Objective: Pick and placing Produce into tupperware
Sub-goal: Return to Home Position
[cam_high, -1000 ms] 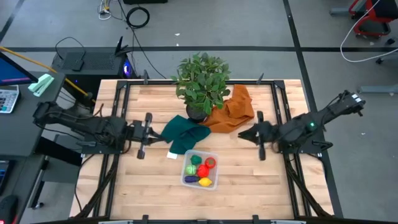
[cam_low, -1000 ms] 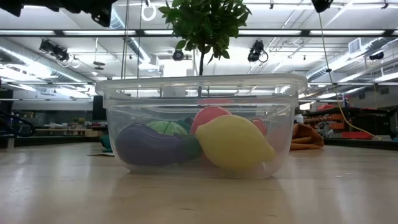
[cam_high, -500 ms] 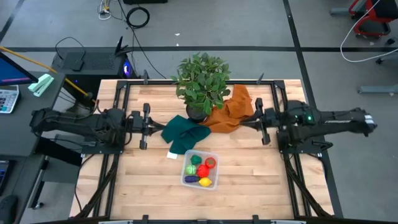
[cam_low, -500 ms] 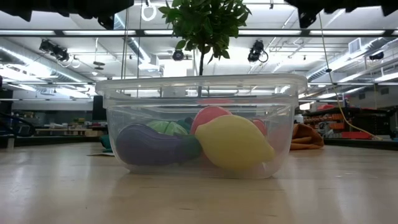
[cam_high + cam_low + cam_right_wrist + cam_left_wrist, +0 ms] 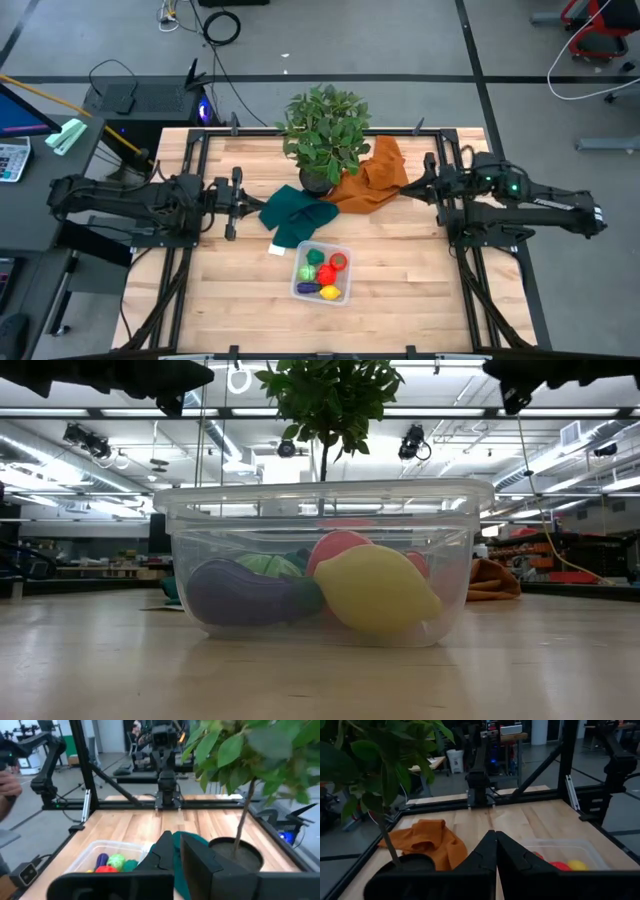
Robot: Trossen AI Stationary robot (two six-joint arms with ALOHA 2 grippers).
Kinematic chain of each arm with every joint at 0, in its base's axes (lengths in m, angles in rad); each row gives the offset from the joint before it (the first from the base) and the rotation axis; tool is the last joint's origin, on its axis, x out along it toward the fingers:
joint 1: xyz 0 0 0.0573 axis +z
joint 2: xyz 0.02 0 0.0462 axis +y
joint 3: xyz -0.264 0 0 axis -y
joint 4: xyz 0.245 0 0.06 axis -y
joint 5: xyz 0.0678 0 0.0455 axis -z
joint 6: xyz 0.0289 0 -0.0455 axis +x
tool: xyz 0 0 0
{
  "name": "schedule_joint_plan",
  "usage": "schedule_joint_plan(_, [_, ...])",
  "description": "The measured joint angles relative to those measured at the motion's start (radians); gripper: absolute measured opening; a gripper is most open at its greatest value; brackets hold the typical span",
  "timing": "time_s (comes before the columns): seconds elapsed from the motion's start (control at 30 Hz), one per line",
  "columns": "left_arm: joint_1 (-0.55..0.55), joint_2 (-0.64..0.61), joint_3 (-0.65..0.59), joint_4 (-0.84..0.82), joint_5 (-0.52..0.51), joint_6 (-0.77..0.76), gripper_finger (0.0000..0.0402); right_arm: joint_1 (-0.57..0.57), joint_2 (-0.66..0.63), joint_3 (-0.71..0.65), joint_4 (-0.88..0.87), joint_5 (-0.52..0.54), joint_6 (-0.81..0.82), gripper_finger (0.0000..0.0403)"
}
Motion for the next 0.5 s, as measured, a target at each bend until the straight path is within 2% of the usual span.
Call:
schedule_joint_plan(0.13, [-0.013,0.0,0.0,0.001,-0.003,-0.004,0.0005,0.0,-0.092,-0.024,-0.011,0.018,0.01,0.0])
schedule_joint_plan(0.27, [-0.027,0.0,0.0,0.005,-0.01,-0.004,0.0007,0.0,-0.197,-0.106,-0.007,0.028,0.035,0.0])
schedule_joint_plan(0.5, [-0.033,0.0,0.0,0.008,-0.027,-0.004,0.0004,0.0,-0.336,-0.285,0.172,0.022,0.091,0.0])
